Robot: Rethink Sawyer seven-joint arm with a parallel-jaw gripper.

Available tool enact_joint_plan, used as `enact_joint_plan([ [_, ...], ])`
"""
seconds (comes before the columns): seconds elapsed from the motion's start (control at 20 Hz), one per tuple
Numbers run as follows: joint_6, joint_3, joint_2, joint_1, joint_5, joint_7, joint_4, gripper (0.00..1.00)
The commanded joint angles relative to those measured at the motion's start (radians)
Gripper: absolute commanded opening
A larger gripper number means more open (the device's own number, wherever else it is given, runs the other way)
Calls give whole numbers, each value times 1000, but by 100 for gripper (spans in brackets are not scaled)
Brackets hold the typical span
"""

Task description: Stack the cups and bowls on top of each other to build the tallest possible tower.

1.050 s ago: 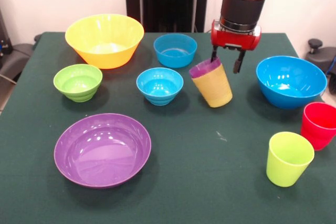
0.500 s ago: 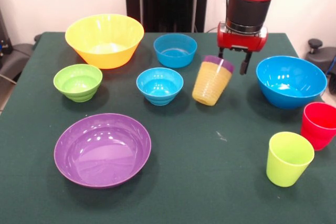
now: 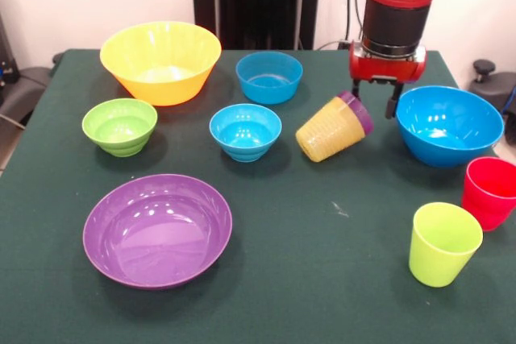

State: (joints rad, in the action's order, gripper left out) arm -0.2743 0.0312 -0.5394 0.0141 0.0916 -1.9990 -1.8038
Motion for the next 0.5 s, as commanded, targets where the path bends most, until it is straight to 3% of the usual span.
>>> enact_joint_plan([
  [0.05, 104, 89, 27, 16, -32, -157, -19, 100],
  [0.5, 234, -46, 93, -61, -54, -214, 50, 100],
])
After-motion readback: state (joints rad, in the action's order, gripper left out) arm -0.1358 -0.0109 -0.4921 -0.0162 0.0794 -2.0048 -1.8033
